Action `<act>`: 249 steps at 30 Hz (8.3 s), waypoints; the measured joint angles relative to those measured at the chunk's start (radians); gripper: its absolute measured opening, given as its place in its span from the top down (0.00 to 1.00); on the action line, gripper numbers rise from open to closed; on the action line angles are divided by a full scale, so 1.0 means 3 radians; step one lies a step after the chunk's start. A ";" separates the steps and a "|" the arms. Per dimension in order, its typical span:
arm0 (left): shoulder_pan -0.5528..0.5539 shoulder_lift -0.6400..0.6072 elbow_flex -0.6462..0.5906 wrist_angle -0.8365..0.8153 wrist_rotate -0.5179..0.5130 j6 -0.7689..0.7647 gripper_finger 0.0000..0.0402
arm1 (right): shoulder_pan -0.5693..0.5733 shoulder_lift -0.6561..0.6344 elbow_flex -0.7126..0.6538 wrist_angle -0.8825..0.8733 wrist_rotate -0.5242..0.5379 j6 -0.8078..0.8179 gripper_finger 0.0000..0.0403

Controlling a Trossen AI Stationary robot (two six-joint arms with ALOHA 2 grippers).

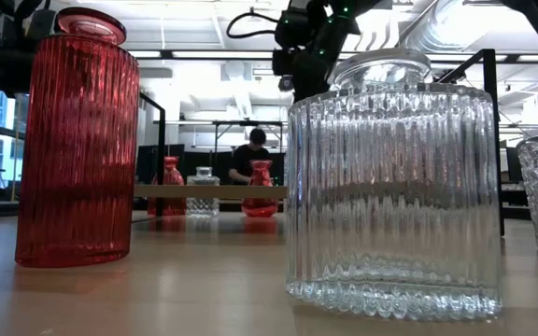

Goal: Sort vases onto shelf
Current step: Put the transparent vase on the shelf, then put the red vase on the shelf

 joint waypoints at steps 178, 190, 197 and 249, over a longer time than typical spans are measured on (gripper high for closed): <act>0.0000 0.0004 0.0000 -0.0001 0.0001 0.0000 0.61 | 0.1142 0.0428 0.0851 -0.0431 0.0464 0.0178 0.77; 0.0000 0.0004 0.0000 -0.0001 0.0001 0.0000 0.61 | 0.1178 0.0428 0.1234 -0.0646 0.0862 0.0227 0.77; 0.0001 0.0005 0.0000 -0.0001 0.0001 0.0000 0.61 | 0.1010 0.0425 0.1382 -0.0954 0.0932 0.0482 0.79; 0.0000 0.0005 0.0000 0.0002 0.0000 -0.0001 0.61 | -0.0218 0.0508 0.1381 -0.0149 -0.0793 0.0831 0.86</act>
